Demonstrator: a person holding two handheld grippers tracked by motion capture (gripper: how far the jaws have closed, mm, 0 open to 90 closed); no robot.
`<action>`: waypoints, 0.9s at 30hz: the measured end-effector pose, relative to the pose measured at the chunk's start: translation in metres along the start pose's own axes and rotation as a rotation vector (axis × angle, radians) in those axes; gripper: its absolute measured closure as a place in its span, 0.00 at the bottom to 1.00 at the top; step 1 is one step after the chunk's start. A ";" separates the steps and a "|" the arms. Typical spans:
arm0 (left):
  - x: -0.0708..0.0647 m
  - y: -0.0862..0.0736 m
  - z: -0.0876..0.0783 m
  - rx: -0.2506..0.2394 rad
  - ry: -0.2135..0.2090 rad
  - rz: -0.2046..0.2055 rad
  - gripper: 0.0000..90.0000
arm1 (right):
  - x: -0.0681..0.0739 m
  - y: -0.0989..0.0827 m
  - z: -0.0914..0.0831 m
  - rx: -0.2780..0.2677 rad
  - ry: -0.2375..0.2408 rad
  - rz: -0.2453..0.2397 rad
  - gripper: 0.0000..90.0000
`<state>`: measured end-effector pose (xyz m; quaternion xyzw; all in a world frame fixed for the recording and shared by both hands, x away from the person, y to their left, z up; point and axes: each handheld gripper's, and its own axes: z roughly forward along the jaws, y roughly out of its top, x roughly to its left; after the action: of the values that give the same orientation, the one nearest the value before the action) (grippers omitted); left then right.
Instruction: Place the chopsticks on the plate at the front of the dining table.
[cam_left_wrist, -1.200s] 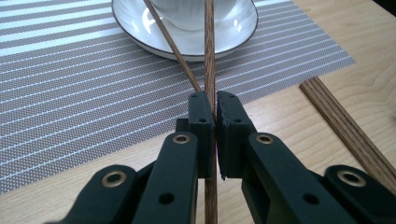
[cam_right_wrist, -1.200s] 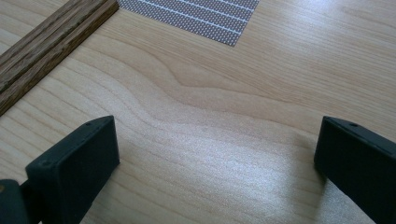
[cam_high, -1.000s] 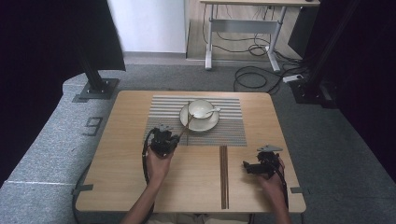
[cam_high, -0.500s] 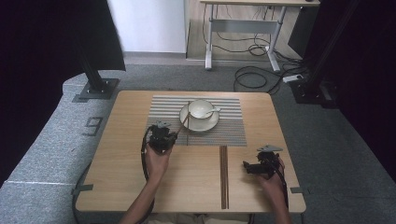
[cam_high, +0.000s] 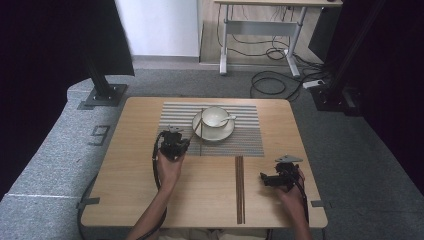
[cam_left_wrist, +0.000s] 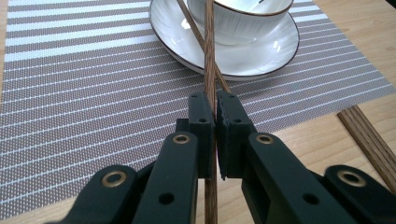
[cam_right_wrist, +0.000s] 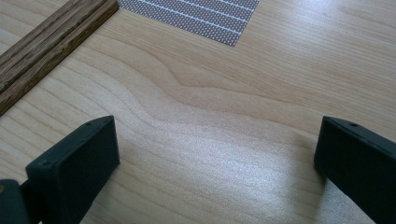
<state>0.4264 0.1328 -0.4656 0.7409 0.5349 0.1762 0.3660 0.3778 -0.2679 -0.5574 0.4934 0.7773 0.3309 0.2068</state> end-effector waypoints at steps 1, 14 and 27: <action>0.001 0.001 0.000 0.002 0.001 0.003 0.95 | 0.000 0.000 0.000 0.000 0.000 0.000 0.00; 0.004 0.010 0.007 0.016 0.018 0.001 0.95 | 0.000 0.000 0.000 0.000 0.000 0.001 0.00; 0.008 0.017 0.011 0.019 0.027 -0.009 0.95 | 0.000 0.000 0.000 0.000 0.000 0.000 0.00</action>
<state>0.4478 0.1332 -0.4611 0.7395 0.5447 0.1796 0.3525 0.3778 -0.2679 -0.5574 0.4934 0.7774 0.3309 0.2067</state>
